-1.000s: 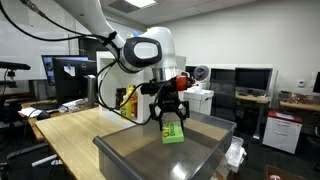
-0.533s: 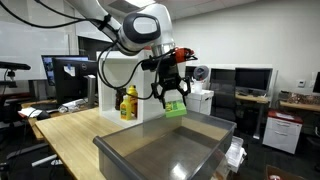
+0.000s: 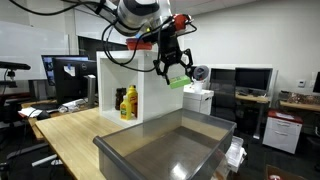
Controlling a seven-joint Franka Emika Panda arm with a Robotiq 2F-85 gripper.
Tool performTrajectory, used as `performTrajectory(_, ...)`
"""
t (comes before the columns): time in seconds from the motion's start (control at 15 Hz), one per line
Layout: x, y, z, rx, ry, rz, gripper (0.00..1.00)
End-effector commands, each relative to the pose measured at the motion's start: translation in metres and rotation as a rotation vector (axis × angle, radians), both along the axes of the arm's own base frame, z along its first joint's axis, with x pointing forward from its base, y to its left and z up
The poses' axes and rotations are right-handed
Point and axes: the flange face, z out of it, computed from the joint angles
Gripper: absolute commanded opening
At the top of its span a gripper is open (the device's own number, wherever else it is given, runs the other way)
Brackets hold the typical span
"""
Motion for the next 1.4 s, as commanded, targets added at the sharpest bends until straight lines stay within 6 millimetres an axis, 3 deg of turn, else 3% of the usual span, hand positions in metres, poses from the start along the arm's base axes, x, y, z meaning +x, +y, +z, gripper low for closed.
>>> performTrajectory(0.0, -0.002, -0.001, 0.026, -0.04, 0.021, -0.047, 0.53)
performTrajectory(0.53, 0.0, -0.001, 0.076, 0.016, 0.051, -0.099, 0.53)
performTrajectory(0.73, 0.004, 0.01, 0.106, 0.064, 0.042, -0.103, 0.53)
performTrajectory(1.33, 0.018, 0.04, 0.172, 0.185, -0.056, -0.07, 0.53)
